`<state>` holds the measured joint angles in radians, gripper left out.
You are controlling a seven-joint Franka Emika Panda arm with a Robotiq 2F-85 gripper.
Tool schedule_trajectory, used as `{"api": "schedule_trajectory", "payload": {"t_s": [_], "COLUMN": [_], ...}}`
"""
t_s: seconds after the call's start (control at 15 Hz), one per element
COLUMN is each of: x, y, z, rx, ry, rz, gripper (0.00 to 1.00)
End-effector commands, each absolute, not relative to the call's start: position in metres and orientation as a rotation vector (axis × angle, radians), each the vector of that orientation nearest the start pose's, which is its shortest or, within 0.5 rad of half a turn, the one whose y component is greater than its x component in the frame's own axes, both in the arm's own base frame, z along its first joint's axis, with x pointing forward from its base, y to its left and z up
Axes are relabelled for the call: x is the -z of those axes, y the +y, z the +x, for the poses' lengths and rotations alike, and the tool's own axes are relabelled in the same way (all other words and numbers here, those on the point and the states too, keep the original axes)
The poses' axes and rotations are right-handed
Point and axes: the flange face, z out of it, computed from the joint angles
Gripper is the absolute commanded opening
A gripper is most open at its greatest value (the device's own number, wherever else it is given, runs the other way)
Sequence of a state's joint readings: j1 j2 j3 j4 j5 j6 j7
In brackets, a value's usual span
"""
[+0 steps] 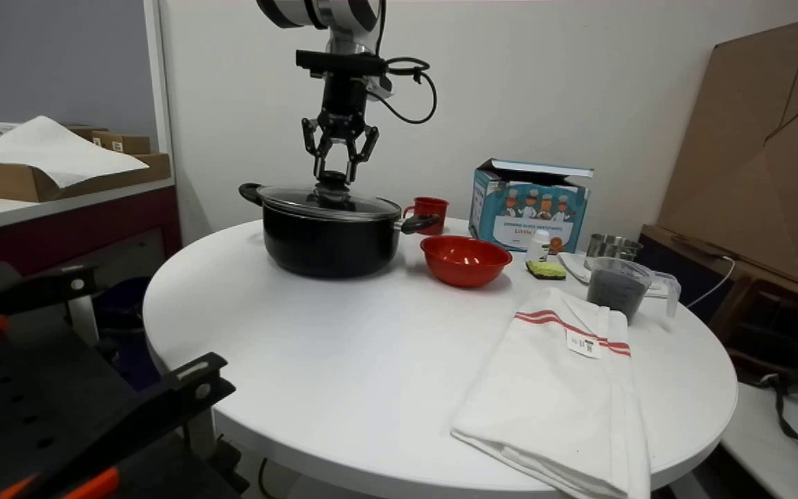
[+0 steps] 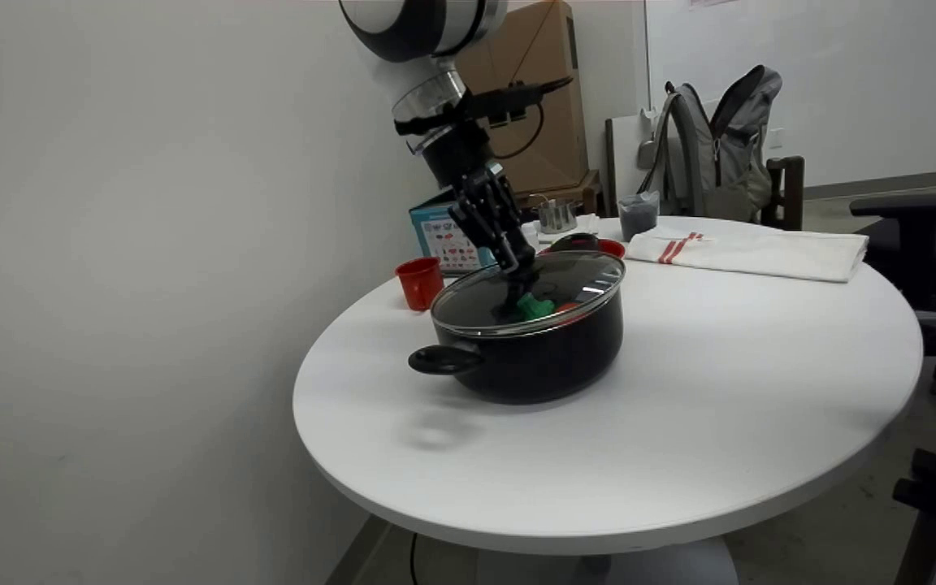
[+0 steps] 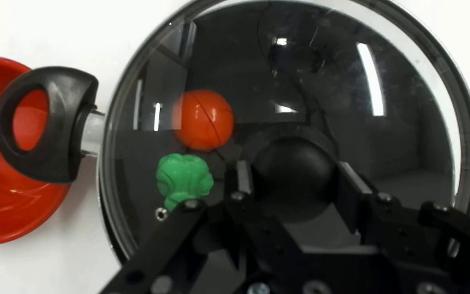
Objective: Put the lid on the black pot
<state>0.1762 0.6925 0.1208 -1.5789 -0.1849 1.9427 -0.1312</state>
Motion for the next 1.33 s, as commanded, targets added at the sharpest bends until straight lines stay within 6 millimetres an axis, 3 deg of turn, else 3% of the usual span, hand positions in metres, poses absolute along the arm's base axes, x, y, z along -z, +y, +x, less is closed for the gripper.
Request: {"api": "schedule_trajectory", "payload": {"t_s": [0.0,0.8,1.27], "x": [-0.227,-0.239,-0.229], "y": [0.167,0.143,0.139], "z": [0.625,0.625,0.623], "rx": [-0.447,-0.309,-0.361], "ry": [-0.845,-0.775,-0.787], "rz": [-3.064,-3.160,-3.190], "gripper": [0.25,0.25,0.25]}}
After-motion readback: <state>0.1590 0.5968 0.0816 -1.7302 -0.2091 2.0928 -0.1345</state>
